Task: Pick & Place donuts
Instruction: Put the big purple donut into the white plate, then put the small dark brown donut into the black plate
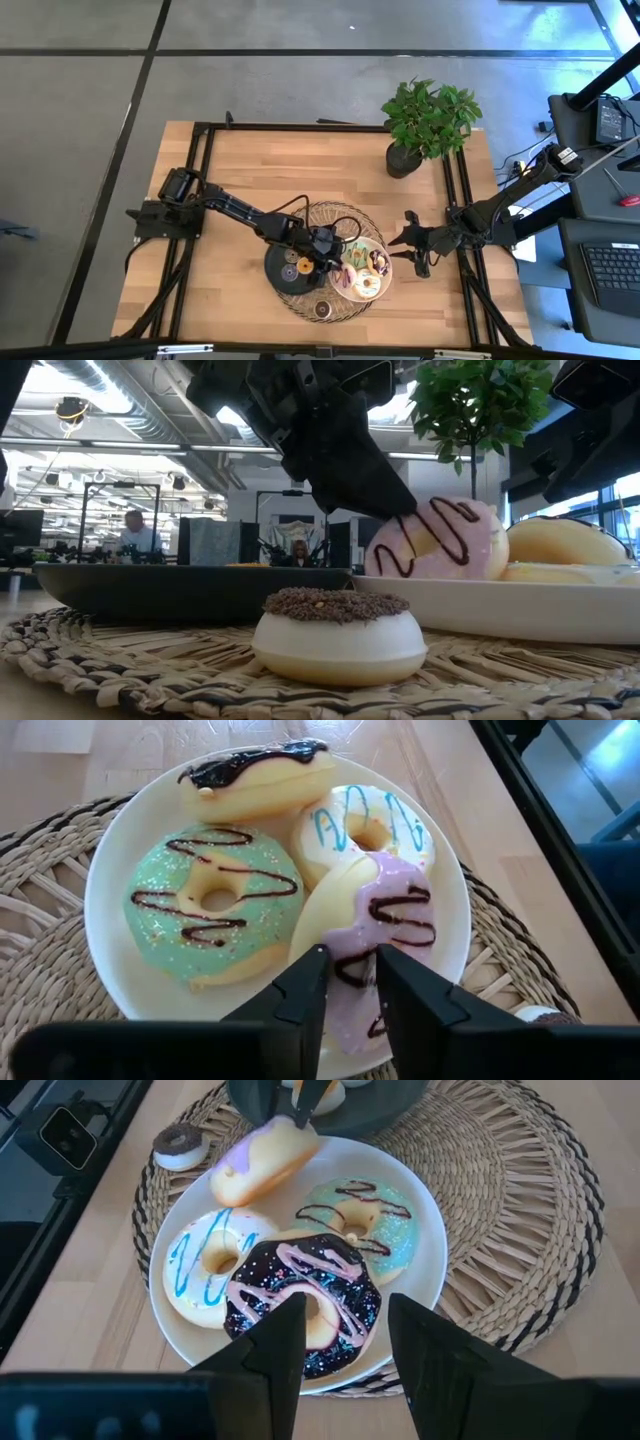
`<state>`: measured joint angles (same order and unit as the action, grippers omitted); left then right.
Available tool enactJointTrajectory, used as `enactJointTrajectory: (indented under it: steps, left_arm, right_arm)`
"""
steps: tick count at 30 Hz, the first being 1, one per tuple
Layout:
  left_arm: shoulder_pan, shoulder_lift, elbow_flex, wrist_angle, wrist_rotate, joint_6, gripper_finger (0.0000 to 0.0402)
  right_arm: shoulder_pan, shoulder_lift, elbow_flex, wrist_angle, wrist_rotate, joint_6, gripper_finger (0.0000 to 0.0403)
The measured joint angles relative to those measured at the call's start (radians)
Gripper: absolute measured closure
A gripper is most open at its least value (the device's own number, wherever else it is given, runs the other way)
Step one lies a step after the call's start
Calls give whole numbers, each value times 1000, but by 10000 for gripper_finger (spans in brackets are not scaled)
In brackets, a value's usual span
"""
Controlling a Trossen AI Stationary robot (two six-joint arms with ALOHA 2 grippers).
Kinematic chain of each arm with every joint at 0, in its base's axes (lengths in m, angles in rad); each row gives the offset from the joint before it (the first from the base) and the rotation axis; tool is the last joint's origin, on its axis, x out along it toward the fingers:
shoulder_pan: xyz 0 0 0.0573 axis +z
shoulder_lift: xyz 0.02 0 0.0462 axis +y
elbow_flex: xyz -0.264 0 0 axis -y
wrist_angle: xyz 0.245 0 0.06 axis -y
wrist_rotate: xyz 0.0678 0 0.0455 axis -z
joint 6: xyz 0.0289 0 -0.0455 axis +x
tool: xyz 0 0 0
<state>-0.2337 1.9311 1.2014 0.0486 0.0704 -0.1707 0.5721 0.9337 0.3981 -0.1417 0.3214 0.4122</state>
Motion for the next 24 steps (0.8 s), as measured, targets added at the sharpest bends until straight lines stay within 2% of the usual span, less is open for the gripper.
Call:
enactJointTrajectory:
  steps: [8, 13, 19, 24]
  left_arm:
    - [1, 0, 0, 0, -58, 0, 276]
    - [8, -3, 2, -14, -46, 37, 256]
    - [13, -14, 90, -188, -54, 47, 249]
    - [-48, -13, 131, -260, -52, 46, 253]
  right_arm:
    - [0, 0, 0, 0, 0, 0, 257]
    - [0, 0, 0, 0, 0, 0, 257]
    - [0, 0, 0, 0, 0, 1, 257]
    - [0, 0, 0, 0, 0, 0, 257]
